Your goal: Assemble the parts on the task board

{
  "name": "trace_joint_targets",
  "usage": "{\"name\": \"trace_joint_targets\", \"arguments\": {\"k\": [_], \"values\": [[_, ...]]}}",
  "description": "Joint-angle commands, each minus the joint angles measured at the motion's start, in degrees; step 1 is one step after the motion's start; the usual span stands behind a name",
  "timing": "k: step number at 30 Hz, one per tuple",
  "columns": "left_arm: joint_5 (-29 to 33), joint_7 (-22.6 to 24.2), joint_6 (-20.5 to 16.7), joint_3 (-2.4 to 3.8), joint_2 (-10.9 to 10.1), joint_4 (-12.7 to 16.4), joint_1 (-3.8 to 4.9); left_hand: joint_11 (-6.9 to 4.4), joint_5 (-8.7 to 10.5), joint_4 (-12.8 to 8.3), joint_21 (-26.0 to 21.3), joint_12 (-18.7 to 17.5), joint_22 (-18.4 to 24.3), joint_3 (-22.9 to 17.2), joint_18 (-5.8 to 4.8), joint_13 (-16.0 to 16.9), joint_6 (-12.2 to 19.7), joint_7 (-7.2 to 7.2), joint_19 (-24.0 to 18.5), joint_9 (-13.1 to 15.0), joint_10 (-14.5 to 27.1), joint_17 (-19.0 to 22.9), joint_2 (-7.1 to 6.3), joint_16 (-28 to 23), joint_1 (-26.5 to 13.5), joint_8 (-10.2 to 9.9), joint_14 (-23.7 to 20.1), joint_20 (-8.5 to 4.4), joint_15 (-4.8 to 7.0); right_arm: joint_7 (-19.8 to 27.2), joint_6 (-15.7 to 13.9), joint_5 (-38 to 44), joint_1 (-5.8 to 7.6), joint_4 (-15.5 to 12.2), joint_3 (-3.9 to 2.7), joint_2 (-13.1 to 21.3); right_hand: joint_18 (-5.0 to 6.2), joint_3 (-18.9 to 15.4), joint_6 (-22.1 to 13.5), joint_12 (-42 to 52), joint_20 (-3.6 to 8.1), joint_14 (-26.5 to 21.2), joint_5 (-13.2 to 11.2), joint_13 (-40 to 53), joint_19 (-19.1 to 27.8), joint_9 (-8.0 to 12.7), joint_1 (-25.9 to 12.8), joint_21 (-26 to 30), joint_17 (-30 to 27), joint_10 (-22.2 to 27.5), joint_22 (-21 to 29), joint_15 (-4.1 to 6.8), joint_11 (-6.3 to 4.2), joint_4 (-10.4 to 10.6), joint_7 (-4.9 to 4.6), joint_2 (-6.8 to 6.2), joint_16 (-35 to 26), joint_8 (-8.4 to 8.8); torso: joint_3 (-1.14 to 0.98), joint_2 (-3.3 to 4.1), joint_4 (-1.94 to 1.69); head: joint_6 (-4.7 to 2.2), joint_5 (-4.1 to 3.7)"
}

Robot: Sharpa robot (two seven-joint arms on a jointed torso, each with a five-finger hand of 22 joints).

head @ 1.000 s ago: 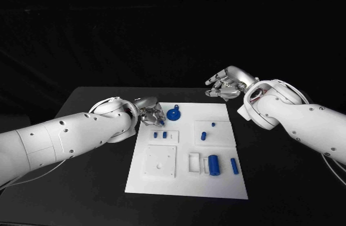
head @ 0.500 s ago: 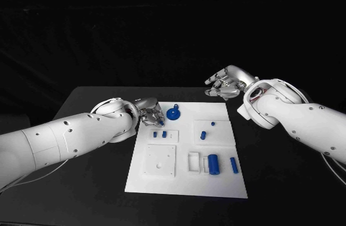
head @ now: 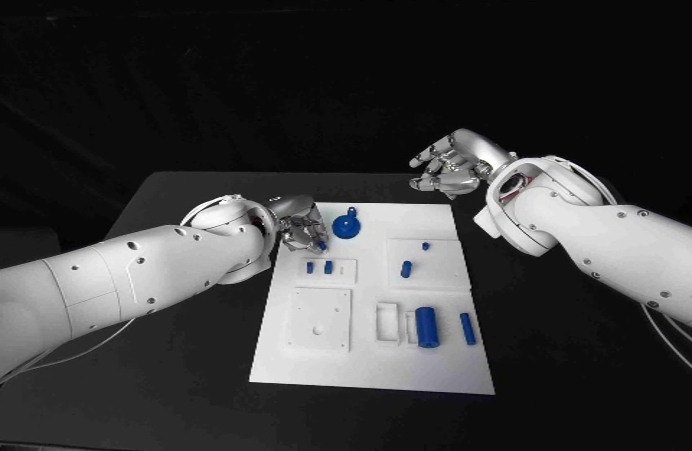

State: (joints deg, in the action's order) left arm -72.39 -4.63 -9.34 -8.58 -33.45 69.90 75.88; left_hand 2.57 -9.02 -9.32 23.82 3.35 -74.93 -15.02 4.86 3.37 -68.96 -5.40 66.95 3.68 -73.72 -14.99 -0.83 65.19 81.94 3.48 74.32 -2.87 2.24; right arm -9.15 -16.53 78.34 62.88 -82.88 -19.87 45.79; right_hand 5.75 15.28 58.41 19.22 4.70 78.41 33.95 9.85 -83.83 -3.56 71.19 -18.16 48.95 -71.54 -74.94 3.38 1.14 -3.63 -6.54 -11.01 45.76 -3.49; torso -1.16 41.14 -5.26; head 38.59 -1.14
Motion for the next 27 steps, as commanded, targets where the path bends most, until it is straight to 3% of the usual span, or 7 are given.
{"name": "trace_joint_targets", "arguments": {"k": [1,21,27], "values": [[-0.2,0.1,1.5,-0.01,0.3,0.3,-0.06,0.13,0.02,0.0,0.0,0.0,-1.2,0.3,0.64,0.0,0.2,-0.19,-0.1,0.1,0.2,-0.1,0.20,-0.4,0.2,0.1,0.2,-0.39,-0.02,0.4,0.2,0.0,-0.02,-0.1,-0.03,-0.1,1.10,-0.2,0.0,-0.3,-0.27,-0.4,0.3,-0.1,-1.9,-0.1,-0.1,0.4,-0.1,-0.5,-1.7,-0.19,0.03,0.1,-0.34,0.09,0.4,-0.08,0.01,0.00,0.06,-0.02,0.08],[-1.1,-1.4,2.7,-0.40,0.8,0.0,-0.05,0.10,0.18,0.0,-0.1,0.0,-1.2,0.3,0.59,0.0,0.0,-0.17,-0.1,0.1,0.1,-0.1,0.33,-0.4,0.3,0.1,0.2,-0.45,0.01,0.4,0.3,0.0,-0.02,0.0,-0.03,-0.1,1.10,0.0,0.1,-0.3,-0.26,-0.4,0.3,-0.1,-2.0,-0.1,-0.2,0.5,-0.1,-0.5,-1.7,-0.19,0.03,0.1,-0.35,0.08,0.4,-0.09,-0.09,0.05,0.08,0.00,0.06],[-2.6,-3.7,4.3,-1.01,1.6,-0.5,-0.05,0.14,0.46,0.1,-0.1,0.0,-1.1,0.4,0.56,0.0,0.2,-0.20,-0.1,0.0,0.3,-0.1,0.32,-0.5,0.3,0.1,0.0,-0.40,-0.04,0.3,0.4,0.0,-0.02,0.0,-0.03,-0.1,1.10,0.0,0.1,-0.3,-0.26,-0.4,0.3,-0.1,-2.0,-0.1,-0.2,0.5,-0.1,-0.5,-1.7,-0.19,0.03,0.1,-0.35,0.08,0.4,-0.09,-0.09,0.08,0.10,0.06,0.06]]}}
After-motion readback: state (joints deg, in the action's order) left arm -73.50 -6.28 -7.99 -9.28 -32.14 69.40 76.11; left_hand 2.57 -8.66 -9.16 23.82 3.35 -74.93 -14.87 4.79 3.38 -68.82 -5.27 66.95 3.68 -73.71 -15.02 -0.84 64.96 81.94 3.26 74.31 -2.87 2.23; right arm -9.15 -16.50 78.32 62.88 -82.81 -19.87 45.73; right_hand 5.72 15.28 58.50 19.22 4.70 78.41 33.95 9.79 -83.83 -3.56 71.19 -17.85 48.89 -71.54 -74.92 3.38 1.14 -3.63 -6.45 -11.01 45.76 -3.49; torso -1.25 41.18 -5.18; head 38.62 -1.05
